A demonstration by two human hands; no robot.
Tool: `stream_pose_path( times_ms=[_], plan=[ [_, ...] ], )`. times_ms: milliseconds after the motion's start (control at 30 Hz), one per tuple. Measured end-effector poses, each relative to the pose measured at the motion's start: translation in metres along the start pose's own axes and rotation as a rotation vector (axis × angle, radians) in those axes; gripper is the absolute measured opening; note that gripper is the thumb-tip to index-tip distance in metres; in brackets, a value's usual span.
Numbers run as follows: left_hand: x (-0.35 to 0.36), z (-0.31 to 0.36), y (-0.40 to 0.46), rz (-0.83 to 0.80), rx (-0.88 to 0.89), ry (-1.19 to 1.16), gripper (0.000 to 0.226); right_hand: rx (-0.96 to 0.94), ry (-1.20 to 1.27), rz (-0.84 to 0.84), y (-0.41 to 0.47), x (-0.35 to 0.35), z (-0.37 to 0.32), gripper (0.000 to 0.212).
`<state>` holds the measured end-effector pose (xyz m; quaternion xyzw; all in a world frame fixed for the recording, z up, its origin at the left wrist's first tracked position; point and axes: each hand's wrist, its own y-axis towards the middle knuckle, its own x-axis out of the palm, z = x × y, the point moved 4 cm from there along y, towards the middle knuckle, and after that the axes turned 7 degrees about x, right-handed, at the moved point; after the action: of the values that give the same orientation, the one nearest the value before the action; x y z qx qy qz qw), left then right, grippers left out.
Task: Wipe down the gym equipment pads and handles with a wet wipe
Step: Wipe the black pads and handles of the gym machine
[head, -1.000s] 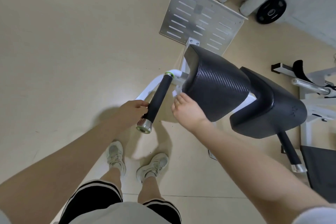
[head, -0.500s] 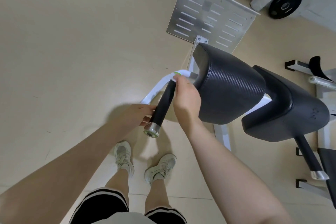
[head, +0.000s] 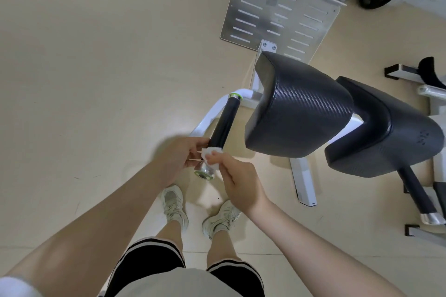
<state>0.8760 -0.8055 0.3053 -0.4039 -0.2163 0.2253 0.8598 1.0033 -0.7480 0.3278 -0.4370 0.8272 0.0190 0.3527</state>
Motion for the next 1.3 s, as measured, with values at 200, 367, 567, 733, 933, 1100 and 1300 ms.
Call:
stream_pose_path(
  times_ms=[200,367,567,733,933,1100,1300],
  plan=[
    [0.002,0.005,0.005,-0.021,-0.026,0.036,0.047,0.417,0.260,0.469,0.049,-0.039,0.009,0.022],
    [0.000,0.001,0.008,-0.054,-0.014,0.058,0.050,0.580,0.235,0.367,0.091,-0.012,0.026,0.022],
    [0.001,0.000,0.006,-0.069,-0.015,0.031,0.052,0.247,0.166,0.282,0.055,-0.007,0.026,0.025],
    [-0.007,-0.003,0.006,-0.056,-0.019,-0.014,0.046,0.083,0.025,-0.015,0.017,0.000,0.005,0.034],
    [-0.014,-0.007,0.013,-0.016,-0.042,-0.222,0.041,0.081,-0.138,0.097,0.072,-0.025,-0.021,0.026],
    [-0.026,-0.001,0.015,0.029,0.012,-0.227,0.039,0.177,-0.631,-0.165,0.134,-0.014,-0.013,0.035],
    [-0.033,-0.002,0.016,0.030,0.036,-0.231,0.039,0.196,-0.793,-0.312,0.108,0.000,-0.016,0.028]
  ],
)
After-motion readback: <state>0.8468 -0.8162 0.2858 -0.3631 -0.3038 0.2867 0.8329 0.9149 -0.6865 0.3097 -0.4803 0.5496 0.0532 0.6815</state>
